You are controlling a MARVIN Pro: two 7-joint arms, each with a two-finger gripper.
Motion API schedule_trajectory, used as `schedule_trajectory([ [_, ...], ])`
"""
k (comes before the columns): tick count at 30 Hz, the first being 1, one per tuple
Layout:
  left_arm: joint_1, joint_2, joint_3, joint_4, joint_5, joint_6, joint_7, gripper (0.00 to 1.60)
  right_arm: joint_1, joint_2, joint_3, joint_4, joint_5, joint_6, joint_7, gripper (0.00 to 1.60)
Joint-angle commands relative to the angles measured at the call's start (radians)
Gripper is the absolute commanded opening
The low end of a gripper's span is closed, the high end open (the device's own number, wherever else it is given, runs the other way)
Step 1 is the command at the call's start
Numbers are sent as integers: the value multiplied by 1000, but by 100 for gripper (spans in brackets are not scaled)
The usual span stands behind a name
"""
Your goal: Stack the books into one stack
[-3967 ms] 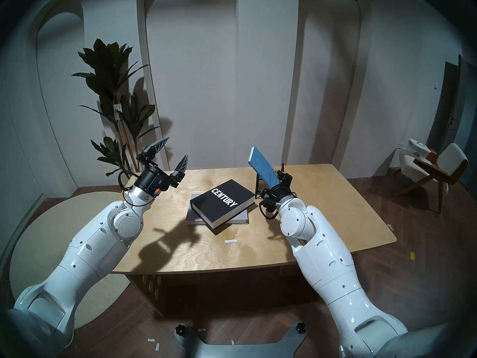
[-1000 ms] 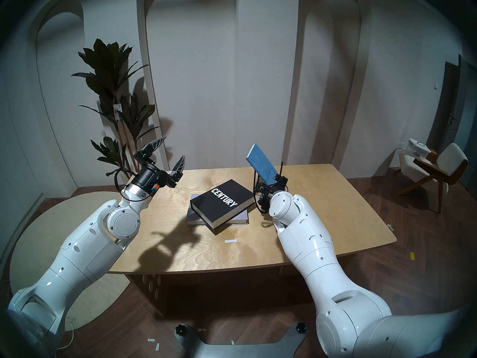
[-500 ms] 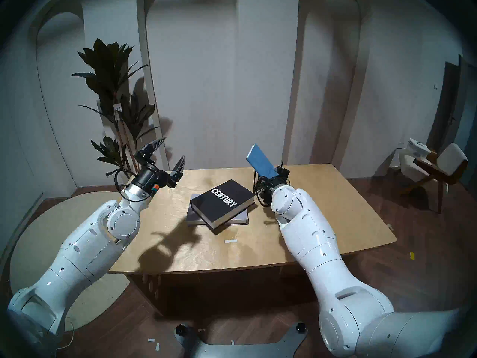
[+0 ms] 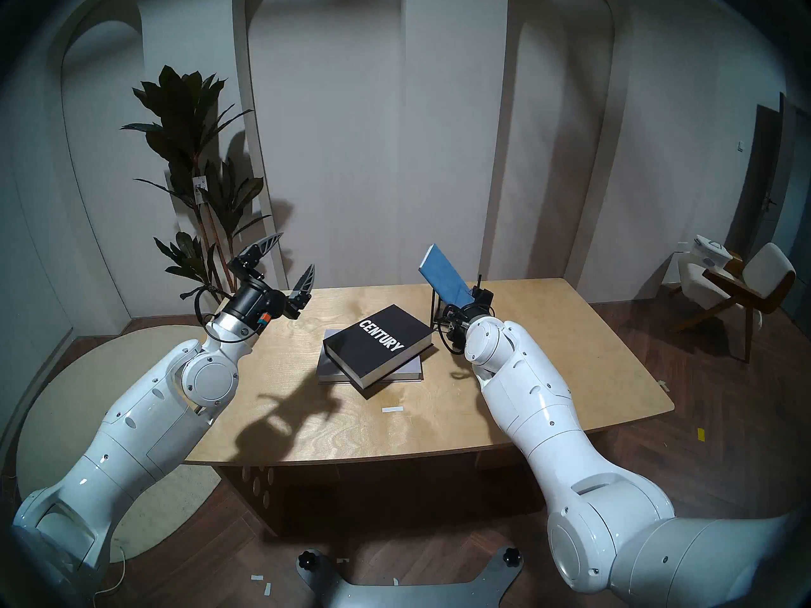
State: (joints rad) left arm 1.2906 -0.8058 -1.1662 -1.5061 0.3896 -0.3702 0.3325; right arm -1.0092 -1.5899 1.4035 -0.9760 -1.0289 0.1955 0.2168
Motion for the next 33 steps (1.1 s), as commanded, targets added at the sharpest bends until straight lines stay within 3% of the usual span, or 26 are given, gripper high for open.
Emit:
schedule_trajectory([
  [1, -17, -2, -9, -14, 1, 1, 6, 160, 67, -17, 2, 14, 5, -19, -30, 160],
  [10, -17, -2, -8, -14, 1, 1, 6, 160, 123, -34, 5, 119, 11, -53, -78, 160],
  [22, -17, -1, -7, -14, 0, 1, 7, 160, 161, -102, 60, 229, 57, -45, -265, 160],
  [33, -17, -1, -7, -14, 0, 1, 7, 160, 216, -120, 107, 350, 92, -35, -366, 160],
])
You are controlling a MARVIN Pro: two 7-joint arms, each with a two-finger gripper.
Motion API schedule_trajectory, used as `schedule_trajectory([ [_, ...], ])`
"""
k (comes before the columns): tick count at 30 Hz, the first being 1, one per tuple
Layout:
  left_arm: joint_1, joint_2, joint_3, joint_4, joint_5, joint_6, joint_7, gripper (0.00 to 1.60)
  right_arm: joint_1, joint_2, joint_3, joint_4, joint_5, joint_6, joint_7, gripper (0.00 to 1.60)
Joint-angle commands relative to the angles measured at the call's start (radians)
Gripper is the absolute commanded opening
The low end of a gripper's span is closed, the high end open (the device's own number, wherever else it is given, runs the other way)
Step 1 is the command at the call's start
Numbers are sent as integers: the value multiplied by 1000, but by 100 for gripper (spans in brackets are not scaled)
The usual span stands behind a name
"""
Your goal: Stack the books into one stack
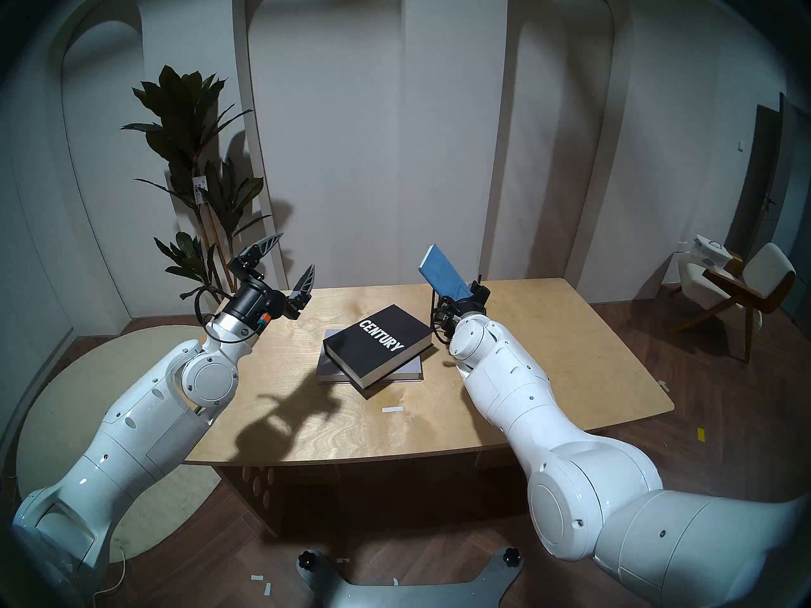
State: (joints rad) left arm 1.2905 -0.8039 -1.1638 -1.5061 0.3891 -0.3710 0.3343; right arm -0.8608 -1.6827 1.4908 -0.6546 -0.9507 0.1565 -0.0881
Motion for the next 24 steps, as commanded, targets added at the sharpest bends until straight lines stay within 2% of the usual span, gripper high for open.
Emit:
schedule_trajectory([
  [1, -17, -3, -9, -14, 1, 2, 6, 160, 71, -26, 23, 38, 17, 2, -65, 160],
  [4, -17, -3, -9, -14, 1, 2, 6, 160, 80, -23, 27, 61, 20, -7, -80, 160],
  [5, -17, -3, -9, -14, 1, 3, 6, 160, 87, -13, 33, 79, 24, -18, -89, 99],
  [6, -17, -3, -9, -14, 1, 3, 6, 160, 87, -13, 33, 79, 24, -18, -89, 99],
  [7, -17, -2, -9, -14, 1, 3, 6, 160, 90, -9, 38, 85, 27, -14, -98, 48],
  [8, -17, -2, -9, -14, 1, 3, 6, 160, 89, -6, 40, 89, 26, -19, -108, 36],
  [12, -17, -2, -9, -15, 1, 4, 6, 160, 87, -5, 50, 106, 30, -24, -148, 31],
  [13, -17, -2, -9, -15, 1, 4, 6, 160, 85, -4, 51, 106, 31, -27, -150, 18],
  [14, -17, -2, -9, -15, 1, 4, 6, 160, 85, -4, 51, 106, 31, -27, -150, 18],
  [16, -17, -2, -8, -15, 1, 4, 6, 160, 78, -4, 51, 99, 31, -30, -164, 1],
  [24, -18, -2, -8, -14, 1, 3, 7, 160, 50, 8, 39, 72, 19, -73, -235, 0],
])
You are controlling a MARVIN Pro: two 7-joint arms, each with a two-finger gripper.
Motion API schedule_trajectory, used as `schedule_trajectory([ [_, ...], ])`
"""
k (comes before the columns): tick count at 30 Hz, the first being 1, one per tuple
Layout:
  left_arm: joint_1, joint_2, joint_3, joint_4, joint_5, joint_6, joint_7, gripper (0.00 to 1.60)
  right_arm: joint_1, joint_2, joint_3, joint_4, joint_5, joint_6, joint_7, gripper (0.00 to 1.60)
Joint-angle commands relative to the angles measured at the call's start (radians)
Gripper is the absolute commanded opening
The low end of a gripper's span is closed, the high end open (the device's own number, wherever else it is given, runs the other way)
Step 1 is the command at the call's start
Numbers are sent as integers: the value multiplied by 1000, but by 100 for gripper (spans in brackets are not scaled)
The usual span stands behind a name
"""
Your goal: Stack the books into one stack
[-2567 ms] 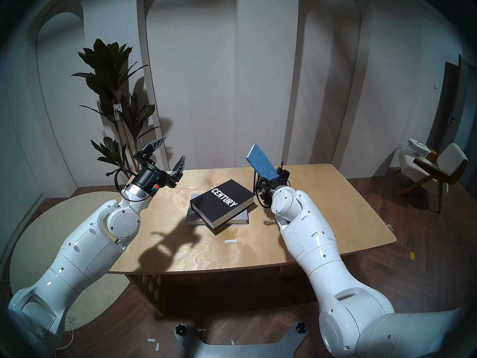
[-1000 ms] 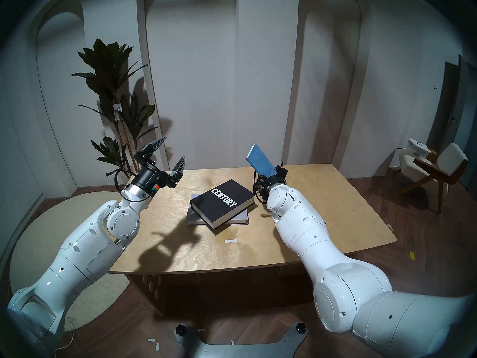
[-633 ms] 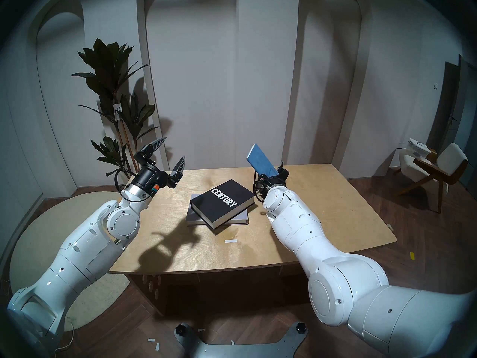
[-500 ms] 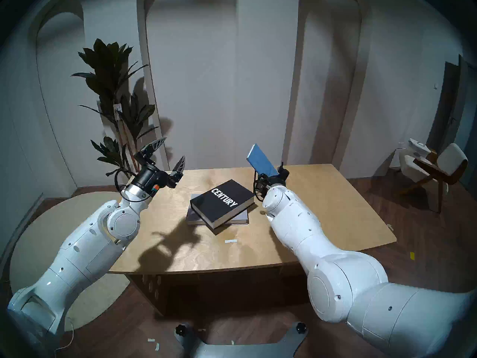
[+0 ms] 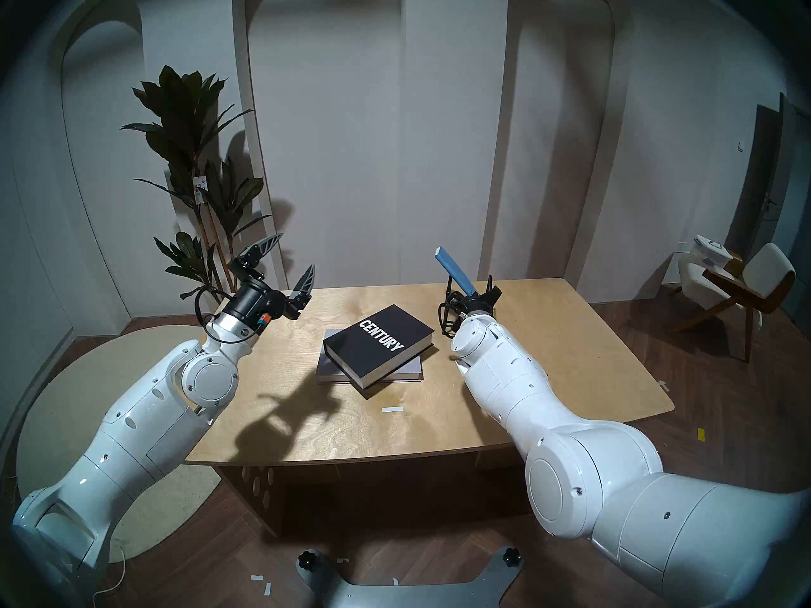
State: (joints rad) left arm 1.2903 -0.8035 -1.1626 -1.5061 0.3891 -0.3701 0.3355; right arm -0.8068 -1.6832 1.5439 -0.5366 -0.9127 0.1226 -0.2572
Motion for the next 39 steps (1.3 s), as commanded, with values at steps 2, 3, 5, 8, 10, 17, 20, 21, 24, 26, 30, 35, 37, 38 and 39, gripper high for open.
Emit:
schedule_trajectory([
  [2, -17, -2, -9, -14, 1, 2, 5, 160, -9, 11, -18, -58, -22, -47, -67, 0],
  [3, -17, -2, -9, -14, 0, 2, 5, 160, -11, 14, -23, -60, -26, -63, -81, 0],
  [5, -18, -2, -9, -14, 0, 2, 5, 160, -12, 18, -31, -66, -33, -70, -91, 0],
  [8, -18, -2, -9, -14, 0, 2, 5, 160, -13, 24, -41, -70, -44, -81, -104, 0],
  [10, -18, -2, -9, -14, 0, 2, 5, 160, -16, 28, -50, -80, -51, -94, -122, 0],
  [17, -18, -2, -9, -14, 0, 1, 5, 160, -32, 33, -67, -130, -63, -125, -159, 0],
  [20, -18, -2, -8, -14, 0, 1, 5, 160, -39, 35, -72, -151, -68, -133, -171, 0],
  [21, -18, -2, -8, -14, 0, 1, 5, 160, -41, 34, -73, -164, -67, -137, -171, 0],
  [24, -18, -2, -8, -13, 0, 1, 5, 160, -45, 32, -84, -196, -74, -155, -191, 0],
  [26, -18, -2, -8, -13, 0, 0, 5, 160, -50, 28, -97, -226, -80, -170, -203, 0],
  [30, -18, -1, -8, -13, 0, 0, 5, 160, -55, 25, -109, -247, -89, -179, -217, 0],
  [35, -18, -2, -8, -13, 0, 1, 6, 160, -86, 24, -126, -304, -98, -179, -213, 0],
  [37, -18, -2, -8, -14, 0, 2, 6, 160, -104, 26, -128, -326, -98, -168, -191, 0],
  [38, -18, -2, -8, -14, 0, 2, 6, 160, -113, 28, -129, -340, -98, -165, -183, 0],
  [39, -18, -2, -8, -14, 0, 2, 6, 160, -119, 29, -130, -348, -97, -164, -177, 0],
])
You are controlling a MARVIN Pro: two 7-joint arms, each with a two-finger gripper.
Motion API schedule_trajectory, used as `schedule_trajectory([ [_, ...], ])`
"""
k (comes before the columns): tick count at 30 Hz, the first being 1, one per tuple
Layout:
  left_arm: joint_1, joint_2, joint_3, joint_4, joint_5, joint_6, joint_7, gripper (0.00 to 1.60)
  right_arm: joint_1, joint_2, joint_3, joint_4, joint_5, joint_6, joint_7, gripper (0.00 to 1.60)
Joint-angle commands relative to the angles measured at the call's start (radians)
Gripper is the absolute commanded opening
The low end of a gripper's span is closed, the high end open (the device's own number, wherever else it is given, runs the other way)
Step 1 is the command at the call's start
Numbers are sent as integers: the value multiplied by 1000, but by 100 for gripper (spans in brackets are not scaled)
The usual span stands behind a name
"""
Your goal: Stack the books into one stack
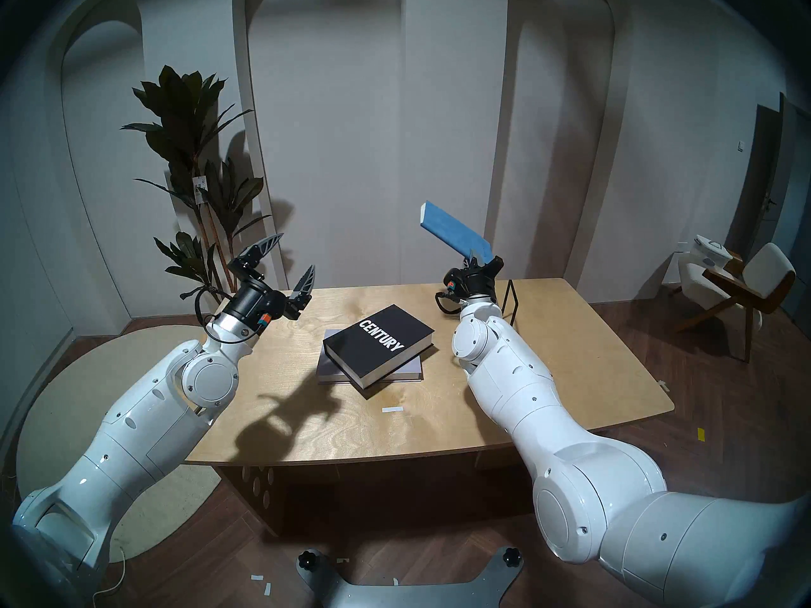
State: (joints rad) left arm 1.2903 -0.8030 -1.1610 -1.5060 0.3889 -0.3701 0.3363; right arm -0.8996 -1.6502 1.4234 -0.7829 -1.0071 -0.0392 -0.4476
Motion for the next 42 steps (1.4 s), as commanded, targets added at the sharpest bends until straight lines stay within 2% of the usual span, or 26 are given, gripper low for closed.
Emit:
schedule_trajectory([
  [1, -18, -2, -10, -14, 0, 2, 5, 160, -38, -2, -11, -121, -1, 0, 28, 0],
  [2, -18, -2, -10, -14, 0, 2, 5, 160, -37, -2, -13, -117, -2, -4, 23, 0],
  [5, -18, -2, -10, -14, 0, 2, 5, 160, -71, 1, -33, -182, -7, -14, 70, 0],
  [7, -18, -2, -9, -14, 0, 2, 5, 160, -67, -3, -38, -173, -9, -23, 64, 0],
  [19, -18, -1, -9, -13, 0, 0, 5, 160, -119, -17, -97, -296, -20, -80, 89, 0],
  [26, -18, -1, -9, -13, 0, 0, 5, 160, -180, 18, -139, -372, -36, -67, 230, 0],
  [35, -18, -1, -8, -13, 0, 0, 5, 160, -208, 44, -149, -461, -34, -51, 395, 0],
  [42, -18, -1, -8, -13, -1, 0, 5, 160, -252, 69, -175, -541, -27, -49, 568, 0],
])
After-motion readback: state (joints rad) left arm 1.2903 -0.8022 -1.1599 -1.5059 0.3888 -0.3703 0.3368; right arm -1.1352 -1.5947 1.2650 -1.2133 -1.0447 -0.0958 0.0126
